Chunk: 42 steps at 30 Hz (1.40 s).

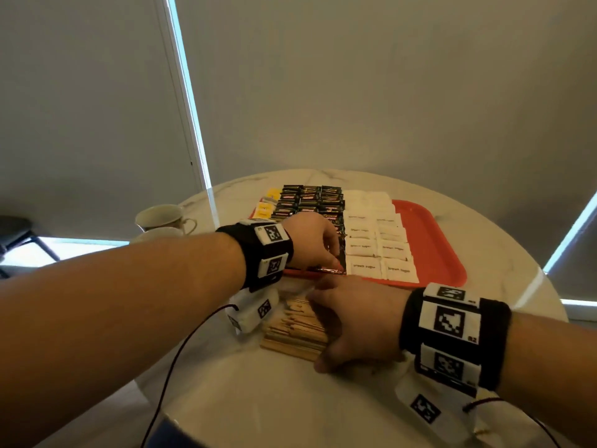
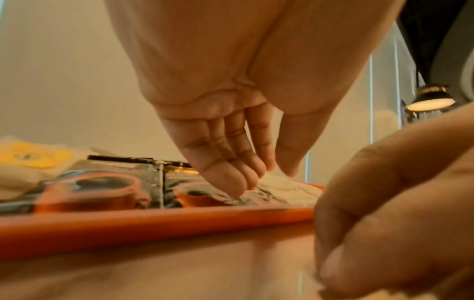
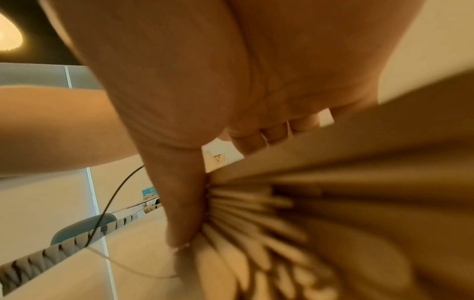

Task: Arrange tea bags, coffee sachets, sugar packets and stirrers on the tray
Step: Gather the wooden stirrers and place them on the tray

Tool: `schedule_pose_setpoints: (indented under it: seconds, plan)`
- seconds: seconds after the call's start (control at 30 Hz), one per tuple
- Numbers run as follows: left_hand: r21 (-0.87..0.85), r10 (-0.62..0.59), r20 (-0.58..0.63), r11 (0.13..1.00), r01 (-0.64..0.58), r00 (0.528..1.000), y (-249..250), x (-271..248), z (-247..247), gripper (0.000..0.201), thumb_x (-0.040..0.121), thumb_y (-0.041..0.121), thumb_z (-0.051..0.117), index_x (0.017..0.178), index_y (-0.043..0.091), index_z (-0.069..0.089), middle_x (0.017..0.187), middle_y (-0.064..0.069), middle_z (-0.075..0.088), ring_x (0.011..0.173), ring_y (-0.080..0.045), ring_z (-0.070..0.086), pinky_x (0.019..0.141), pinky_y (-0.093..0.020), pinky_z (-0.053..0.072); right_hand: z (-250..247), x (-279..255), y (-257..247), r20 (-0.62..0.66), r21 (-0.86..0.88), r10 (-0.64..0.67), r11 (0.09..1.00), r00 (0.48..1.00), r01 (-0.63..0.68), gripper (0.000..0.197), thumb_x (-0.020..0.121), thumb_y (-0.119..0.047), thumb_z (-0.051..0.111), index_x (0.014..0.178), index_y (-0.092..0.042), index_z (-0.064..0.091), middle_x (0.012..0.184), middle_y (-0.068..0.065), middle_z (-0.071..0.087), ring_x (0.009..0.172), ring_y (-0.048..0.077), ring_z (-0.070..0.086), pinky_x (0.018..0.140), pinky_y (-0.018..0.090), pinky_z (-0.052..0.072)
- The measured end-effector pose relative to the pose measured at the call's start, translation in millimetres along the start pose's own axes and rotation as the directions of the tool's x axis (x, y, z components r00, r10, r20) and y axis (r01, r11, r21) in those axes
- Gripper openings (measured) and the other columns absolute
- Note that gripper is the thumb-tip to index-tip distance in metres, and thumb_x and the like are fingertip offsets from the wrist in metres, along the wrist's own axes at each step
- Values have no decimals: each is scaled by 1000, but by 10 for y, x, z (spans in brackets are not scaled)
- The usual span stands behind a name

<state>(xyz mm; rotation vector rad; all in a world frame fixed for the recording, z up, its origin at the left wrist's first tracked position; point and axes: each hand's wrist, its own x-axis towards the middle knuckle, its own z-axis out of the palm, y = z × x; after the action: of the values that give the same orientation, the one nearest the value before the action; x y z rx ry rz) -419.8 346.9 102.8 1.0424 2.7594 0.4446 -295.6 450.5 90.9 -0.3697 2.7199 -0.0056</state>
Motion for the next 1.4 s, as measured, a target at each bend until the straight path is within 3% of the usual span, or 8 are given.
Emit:
schedule_pose_setpoints:
  seconds: [0.17, 0.4, 0.53, 0.67, 0.8, 0.93, 1.1, 1.4]
  plan:
    - [-226, -97, -157, 972, 60, 983, -206, -225, -164, 7, 92, 37, 76, 93, 30, 74, 87, 12, 72, 79, -5, 69, 73, -27, 58, -83, 73, -69, -61, 11, 88, 996, 994, -87, 55, 89, -67, 60, 121, -24, 67, 112, -1, 66, 97, 18, 62, 86, 39, 57]
    - [-507, -170, -287, 862, 2, 943, -360, -469, -349, 6, 95, 36, 73, 95, 30, 73, 92, 7, 75, 85, -10, 73, 91, -40, 61, -149, 169, -61, -140, 212, 227, 958, 964, -195, 35, 97, -50, 60, 114, -20, 69, 93, -2, 67, 84, 14, 63, 68, 25, 52]
    - [-700, -253, -303, 713, -34, 919, -417, -522, -319, 14, 97, 37, 70, 99, 24, 75, 94, 4, 78, 93, -15, 74, 97, -47, 60, -186, 160, 4, -167, 380, 255, 908, 952, -177, 29, 101, -48, 55, 110, -24, 68, 89, -2, 67, 81, 12, 63, 71, 28, 52]
    - [-782, -192, -295, 611, -121, 936, -412, -559, -294, 26, 102, 40, 62, 108, 20, 76, 108, -2, 77, 108, -24, 71, 103, -53, 55, -310, 111, 91, -236, 529, 258, 843, 937, -99, 30, 103, -51, 48, 97, -28, 66, 88, -4, 70, 82, 13, 65, 73, 30, 51]
    - [-814, -107, -297, 548, -193, 949, -375, -503, -259, 27, 101, 27, 66, 127, 28, 70, 118, 2, 75, 115, -18, 70, 106, -51, 54, -392, 92, 154, -228, 748, 242, 664, 943, 11, 32, 106, -46, 44, 104, -23, 66, 83, -7, 76, 72, 7, 70, 77, 30, 53]
    - [-803, -31, -309, 545, -243, 951, -323, -360, -293, 56, 96, 9, 69, 145, 32, 56, 135, 1, 68, 122, -18, 67, 105, -47, 55, -416, 163, 200, -199, 944, 218, 305, 955, 127, 30, 106, -35, 47, 116, -10, 59, 76, 3, 66, 62, 17, 64, 66, 34, 57]
    - [-843, -17, -368, 428, -326, 930, -263, -133, -459, 54, 99, -7, 57, 145, 21, 56, 135, -2, 69, 122, -18, 68, 95, -38, 60, -547, 310, 309, -226, 970, 150, -60, 963, 237, 24, 106, -32, 49, 114, -12, 59, 71, 3, 55, 56, 16, 49, 54, 31, 46]
    - [-886, -111, -361, 349, -304, 926, -311, 216, -321, 45, 100, -1, 59, 142, 16, 59, 126, -4, 73, 109, -19, 73, 81, -29, 59, -535, 648, 443, -323, 940, 226, -40, 919, 340, 22, 108, -31, 45, 117, -12, 54, 72, 3, 54, 58, 16, 49, 56, 31, 44]
